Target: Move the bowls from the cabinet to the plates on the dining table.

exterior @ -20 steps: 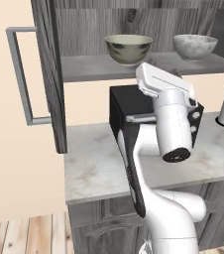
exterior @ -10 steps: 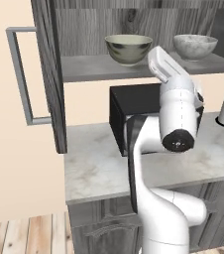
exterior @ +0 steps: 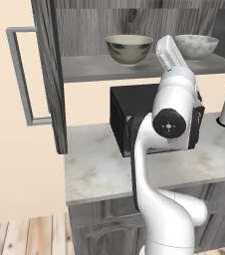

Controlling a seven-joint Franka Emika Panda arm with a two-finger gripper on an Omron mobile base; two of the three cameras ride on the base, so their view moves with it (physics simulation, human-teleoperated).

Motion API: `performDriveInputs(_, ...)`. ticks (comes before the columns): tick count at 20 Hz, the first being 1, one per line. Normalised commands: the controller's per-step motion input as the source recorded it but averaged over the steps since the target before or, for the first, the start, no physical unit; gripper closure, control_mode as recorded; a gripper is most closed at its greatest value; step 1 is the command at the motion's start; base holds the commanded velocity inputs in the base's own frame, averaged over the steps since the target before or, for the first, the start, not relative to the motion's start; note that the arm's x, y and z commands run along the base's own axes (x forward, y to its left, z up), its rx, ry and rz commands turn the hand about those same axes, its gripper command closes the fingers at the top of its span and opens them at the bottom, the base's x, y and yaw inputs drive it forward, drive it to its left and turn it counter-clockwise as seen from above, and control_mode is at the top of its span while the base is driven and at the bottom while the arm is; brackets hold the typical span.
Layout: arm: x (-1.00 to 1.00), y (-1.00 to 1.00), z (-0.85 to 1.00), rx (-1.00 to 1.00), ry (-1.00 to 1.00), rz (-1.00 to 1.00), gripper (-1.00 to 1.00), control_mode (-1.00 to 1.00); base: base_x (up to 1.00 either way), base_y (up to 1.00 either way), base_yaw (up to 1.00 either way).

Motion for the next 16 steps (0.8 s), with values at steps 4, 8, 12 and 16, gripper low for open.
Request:
performDriveInputs(4, 0.29, -0.15, 0.00, 0.13, 0.03, -0.05, -1.00, -1.00, 0.00, 0.00, 0.00)
performDriveInputs(8, 0.32, -0.18, 0.00, 0.12, 0.04, -0.03, -1.00, -1.00, 0.00, 0.00, 0.00)
performDriveInputs(12, 0.34, -0.19, 0.00, 0.12, 0.05, -0.02, -1.00, -1.00, 0.00, 0.00, 0.00)
performDriveInputs(16, 0.30, -0.14, -0.03, 0.11, 0.01, -0.04, -1.00, -1.00, 0.00, 0.00, 0.00)
